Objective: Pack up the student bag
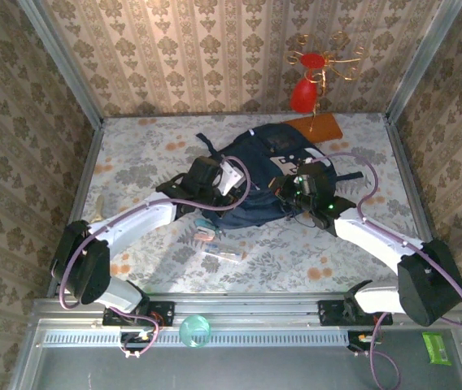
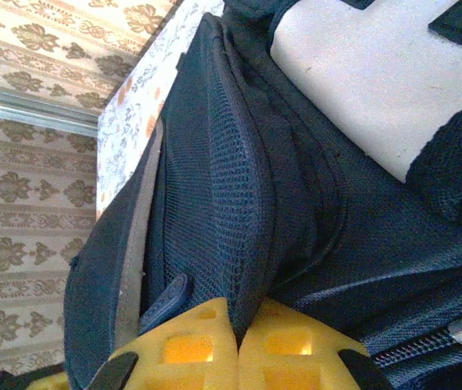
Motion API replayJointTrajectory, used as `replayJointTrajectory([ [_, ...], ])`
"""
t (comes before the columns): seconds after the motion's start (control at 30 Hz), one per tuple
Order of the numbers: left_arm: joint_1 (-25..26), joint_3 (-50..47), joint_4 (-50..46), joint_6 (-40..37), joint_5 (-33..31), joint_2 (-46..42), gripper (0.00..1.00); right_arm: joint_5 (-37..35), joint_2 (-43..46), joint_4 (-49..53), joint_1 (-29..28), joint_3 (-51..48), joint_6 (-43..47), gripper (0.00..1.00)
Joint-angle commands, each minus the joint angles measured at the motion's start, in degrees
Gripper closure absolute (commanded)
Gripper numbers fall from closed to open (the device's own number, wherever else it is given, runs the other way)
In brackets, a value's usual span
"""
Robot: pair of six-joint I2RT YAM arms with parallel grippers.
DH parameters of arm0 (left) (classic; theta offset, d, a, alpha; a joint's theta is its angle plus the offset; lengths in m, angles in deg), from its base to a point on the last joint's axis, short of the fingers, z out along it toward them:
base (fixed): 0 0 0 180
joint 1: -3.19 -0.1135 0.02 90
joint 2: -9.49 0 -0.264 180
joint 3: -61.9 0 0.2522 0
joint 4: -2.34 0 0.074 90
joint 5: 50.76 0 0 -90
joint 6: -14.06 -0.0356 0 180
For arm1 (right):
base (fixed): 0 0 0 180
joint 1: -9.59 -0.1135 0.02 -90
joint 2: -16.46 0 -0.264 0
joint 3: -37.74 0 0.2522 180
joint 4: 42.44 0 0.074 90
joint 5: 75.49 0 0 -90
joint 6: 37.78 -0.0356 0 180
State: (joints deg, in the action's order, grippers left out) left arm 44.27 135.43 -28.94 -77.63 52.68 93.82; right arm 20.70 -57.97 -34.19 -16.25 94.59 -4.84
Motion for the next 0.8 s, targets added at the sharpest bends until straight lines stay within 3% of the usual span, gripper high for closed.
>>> replayJointTrajectory([
  [0.0,-5.5,2.6,-4.5,-1.2,-9.9,-2.9,1.00,-5.3,3.3,4.9,3.6,1.6,7.8,1.00],
  [0.43,-11.3,5.9,-1.6,-1.7,-5.5,2.8,1.00,6.5,7.4,10.1,14.7,1.9,13.5,1.00],
  [0.77,-12.0,11.7,-2.2,-3.8,-0.4,7.7,1.00,10.0,9.3,15.9,22.4,3.2,17.2,1.00],
])
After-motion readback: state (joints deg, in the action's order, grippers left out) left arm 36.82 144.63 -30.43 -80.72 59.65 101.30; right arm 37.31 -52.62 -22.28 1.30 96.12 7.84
